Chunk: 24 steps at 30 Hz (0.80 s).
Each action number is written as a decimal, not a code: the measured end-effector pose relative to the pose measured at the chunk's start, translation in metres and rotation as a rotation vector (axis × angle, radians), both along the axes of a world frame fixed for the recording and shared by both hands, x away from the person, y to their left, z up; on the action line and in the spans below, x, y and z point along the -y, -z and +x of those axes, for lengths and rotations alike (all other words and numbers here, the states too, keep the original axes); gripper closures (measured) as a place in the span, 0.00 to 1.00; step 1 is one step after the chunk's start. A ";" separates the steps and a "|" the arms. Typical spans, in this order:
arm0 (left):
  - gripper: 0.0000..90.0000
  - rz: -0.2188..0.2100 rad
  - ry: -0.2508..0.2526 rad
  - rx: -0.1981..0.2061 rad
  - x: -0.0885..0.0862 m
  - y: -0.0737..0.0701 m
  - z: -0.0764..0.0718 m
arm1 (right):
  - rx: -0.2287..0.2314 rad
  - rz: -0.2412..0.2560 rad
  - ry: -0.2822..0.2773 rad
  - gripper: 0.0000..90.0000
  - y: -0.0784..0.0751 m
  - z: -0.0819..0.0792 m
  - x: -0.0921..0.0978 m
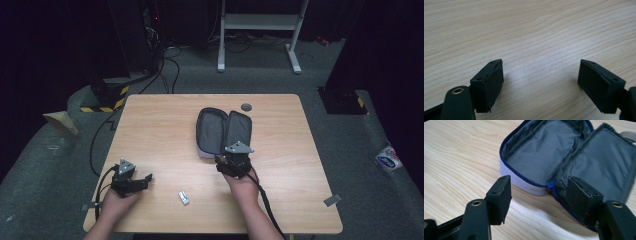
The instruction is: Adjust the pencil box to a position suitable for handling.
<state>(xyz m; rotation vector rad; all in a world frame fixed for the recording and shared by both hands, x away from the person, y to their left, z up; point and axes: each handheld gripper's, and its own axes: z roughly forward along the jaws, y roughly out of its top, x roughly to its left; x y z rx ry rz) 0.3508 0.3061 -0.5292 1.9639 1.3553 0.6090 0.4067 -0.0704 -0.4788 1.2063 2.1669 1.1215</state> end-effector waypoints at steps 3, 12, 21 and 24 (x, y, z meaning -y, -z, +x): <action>0.23 0.000 0.000 0.000 0.000 0.000 0.000 | -0.007 0.005 -0.007 0.42 0.000 0.005 -0.007; 0.23 0.000 0.000 0.000 0.000 0.000 0.000 | 0.000 0.025 -0.041 0.45 0.000 0.017 -0.031; 0.23 0.000 0.001 0.000 0.000 0.000 0.000 | -0.001 0.015 -0.072 0.46 0.000 0.028 -0.057; 0.23 0.000 0.002 0.000 0.000 0.000 0.000 | 0.002 0.023 -0.070 0.49 0.000 0.032 -0.063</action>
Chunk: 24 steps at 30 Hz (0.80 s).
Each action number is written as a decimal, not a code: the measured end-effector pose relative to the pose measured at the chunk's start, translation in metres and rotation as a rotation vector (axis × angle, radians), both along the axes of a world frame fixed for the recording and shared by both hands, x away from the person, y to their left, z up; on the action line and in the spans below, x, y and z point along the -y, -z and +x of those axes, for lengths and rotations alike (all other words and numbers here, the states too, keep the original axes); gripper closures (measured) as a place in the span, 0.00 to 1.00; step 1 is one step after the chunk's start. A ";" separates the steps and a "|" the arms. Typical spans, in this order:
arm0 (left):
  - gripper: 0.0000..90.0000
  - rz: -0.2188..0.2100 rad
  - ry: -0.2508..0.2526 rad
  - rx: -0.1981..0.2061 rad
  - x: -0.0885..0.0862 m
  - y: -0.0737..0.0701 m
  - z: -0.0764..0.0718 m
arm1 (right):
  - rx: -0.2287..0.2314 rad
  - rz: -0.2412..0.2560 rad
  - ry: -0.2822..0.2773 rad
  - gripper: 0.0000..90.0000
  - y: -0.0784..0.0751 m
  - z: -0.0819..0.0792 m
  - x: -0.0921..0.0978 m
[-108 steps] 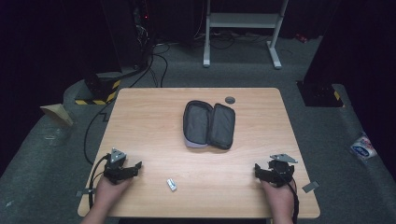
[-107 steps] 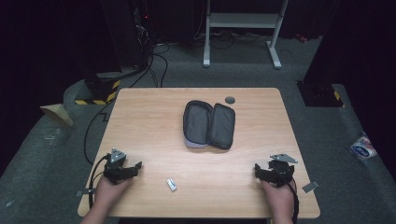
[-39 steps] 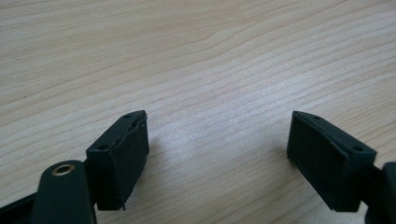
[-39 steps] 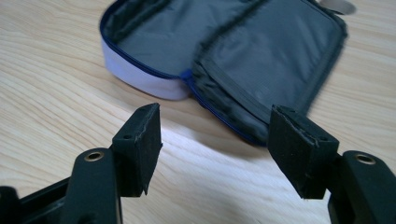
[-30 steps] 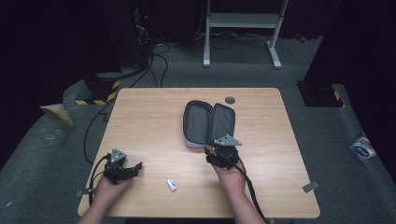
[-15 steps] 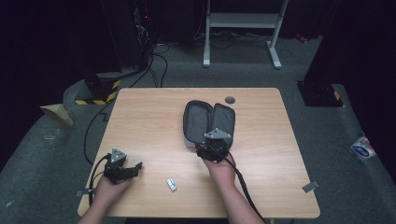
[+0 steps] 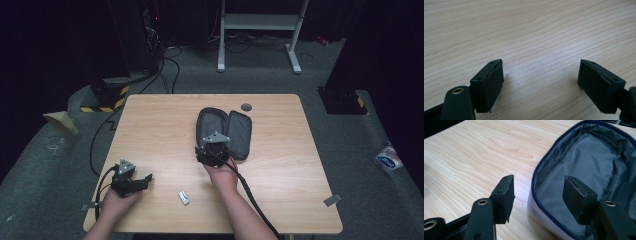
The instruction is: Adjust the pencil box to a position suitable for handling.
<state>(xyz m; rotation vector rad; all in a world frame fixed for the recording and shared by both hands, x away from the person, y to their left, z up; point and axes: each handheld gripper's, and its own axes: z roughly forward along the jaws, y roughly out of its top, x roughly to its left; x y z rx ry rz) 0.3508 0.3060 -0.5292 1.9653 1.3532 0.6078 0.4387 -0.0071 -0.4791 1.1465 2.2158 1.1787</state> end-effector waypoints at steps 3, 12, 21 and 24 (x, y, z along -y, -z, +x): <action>0.23 0.000 0.000 0.000 0.000 0.000 0.000 | -0.002 -0.008 -0.003 0.50 0.002 0.004 -0.003; 0.23 0.000 0.002 0.000 0.000 0.000 0.000 | -0.015 -0.026 -0.024 0.83 0.012 0.007 -0.009; 0.23 -0.001 0.002 0.000 0.000 0.000 0.000 | -0.011 -0.035 -0.043 0.96 0.015 -0.001 -0.002; 0.23 0.000 0.002 0.000 0.000 0.000 0.000 | -0.007 -0.035 -0.047 0.96 0.015 -0.004 0.002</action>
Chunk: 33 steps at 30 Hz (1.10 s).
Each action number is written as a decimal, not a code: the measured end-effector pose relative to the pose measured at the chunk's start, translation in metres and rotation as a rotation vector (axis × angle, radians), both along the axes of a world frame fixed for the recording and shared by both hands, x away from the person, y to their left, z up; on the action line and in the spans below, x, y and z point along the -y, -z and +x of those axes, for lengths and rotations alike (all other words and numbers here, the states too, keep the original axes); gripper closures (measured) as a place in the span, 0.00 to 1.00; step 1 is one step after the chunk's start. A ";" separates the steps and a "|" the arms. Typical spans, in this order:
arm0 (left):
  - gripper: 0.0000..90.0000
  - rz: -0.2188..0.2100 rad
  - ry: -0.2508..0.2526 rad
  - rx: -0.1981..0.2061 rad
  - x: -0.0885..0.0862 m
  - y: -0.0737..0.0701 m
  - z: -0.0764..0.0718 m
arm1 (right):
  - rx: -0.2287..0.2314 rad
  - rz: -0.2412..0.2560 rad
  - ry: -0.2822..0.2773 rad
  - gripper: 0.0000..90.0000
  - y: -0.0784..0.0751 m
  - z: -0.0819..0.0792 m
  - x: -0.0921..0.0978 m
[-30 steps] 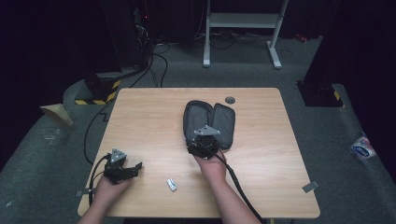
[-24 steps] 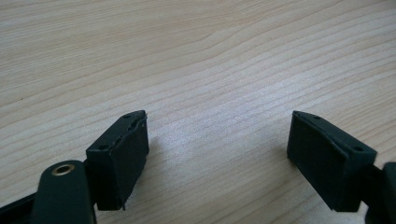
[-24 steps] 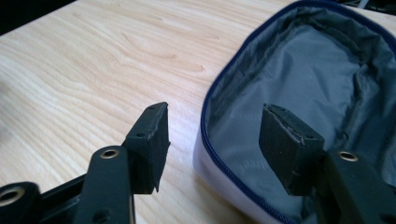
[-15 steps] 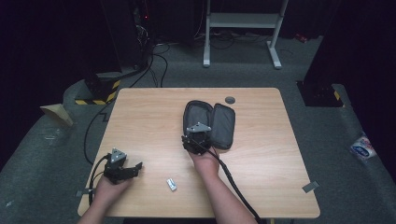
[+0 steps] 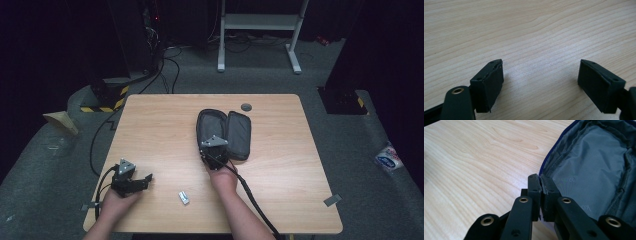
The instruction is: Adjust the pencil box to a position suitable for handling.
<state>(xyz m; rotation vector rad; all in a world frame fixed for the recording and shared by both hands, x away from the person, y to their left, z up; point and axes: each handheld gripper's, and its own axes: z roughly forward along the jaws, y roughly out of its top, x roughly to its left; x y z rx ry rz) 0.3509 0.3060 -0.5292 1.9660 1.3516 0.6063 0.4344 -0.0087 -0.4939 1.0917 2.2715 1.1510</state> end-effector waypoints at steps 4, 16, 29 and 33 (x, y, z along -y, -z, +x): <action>0.23 0.002 0.002 0.001 0.000 0.000 0.000 | 0.011 0.005 -0.001 0.95 0.000 -0.014 0.011; 0.23 0.002 0.002 0.001 0.000 0.000 0.000 | 0.024 0.014 -0.008 0.91 0.006 -0.053 0.043; 0.23 0.002 0.000 0.001 0.000 0.000 0.000 | 0.041 -0.003 0.058 0.81 0.009 -0.074 0.098; 0.23 0.003 -0.002 0.001 0.000 0.000 0.000 | 0.046 0.027 0.063 0.70 0.002 -0.078 0.110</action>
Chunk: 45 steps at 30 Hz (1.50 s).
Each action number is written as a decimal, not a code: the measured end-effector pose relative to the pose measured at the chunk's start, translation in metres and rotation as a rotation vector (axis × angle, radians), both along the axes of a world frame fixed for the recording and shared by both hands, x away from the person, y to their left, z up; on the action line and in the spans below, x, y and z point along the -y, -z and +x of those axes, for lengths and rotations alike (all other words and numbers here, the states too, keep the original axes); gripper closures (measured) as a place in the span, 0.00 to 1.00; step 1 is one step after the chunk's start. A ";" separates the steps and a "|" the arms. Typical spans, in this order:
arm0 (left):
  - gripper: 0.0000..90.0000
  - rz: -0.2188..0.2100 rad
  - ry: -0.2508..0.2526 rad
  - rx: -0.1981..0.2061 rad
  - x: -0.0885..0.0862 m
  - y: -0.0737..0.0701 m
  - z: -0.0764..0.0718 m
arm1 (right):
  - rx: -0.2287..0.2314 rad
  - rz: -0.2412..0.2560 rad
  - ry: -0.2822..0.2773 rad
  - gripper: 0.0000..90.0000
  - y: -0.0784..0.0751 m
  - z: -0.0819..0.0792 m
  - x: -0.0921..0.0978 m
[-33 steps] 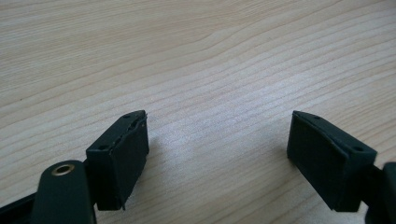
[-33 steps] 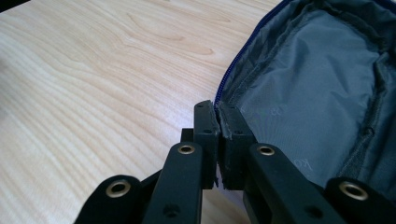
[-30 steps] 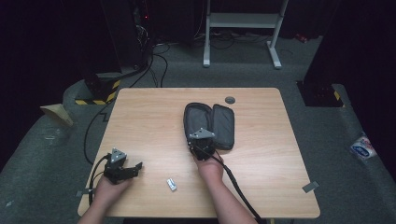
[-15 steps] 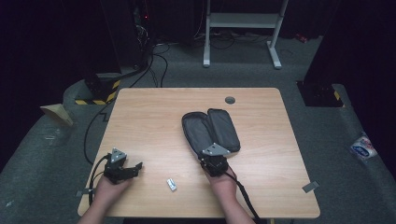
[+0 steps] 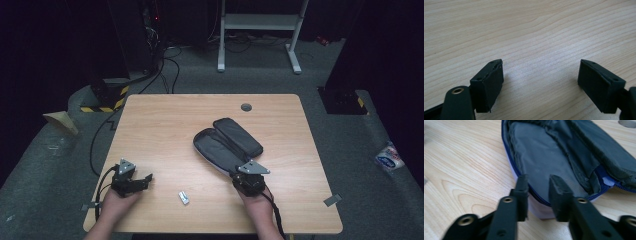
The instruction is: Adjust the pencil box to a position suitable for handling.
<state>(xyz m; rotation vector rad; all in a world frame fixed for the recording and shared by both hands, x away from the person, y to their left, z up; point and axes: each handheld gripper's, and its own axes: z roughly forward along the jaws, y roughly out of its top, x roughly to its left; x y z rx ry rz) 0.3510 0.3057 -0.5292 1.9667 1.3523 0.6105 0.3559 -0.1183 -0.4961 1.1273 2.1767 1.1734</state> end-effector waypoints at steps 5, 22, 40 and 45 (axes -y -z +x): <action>0.23 0.000 0.000 0.000 0.000 0.000 0.000 | 0.025 0.048 0.028 0.63 -0.011 -0.002 0.009; 0.23 0.000 0.000 0.000 0.000 0.000 0.000 | -0.033 -0.026 0.194 0.65 0.006 0.021 0.035; 0.23 -0.001 -0.002 0.000 0.000 0.000 0.000 | -0.059 0.037 0.240 0.69 0.001 0.017 0.066; 0.23 0.000 -0.002 0.000 0.000 0.000 0.000 | -0.095 0.060 0.236 0.81 0.010 0.018 0.067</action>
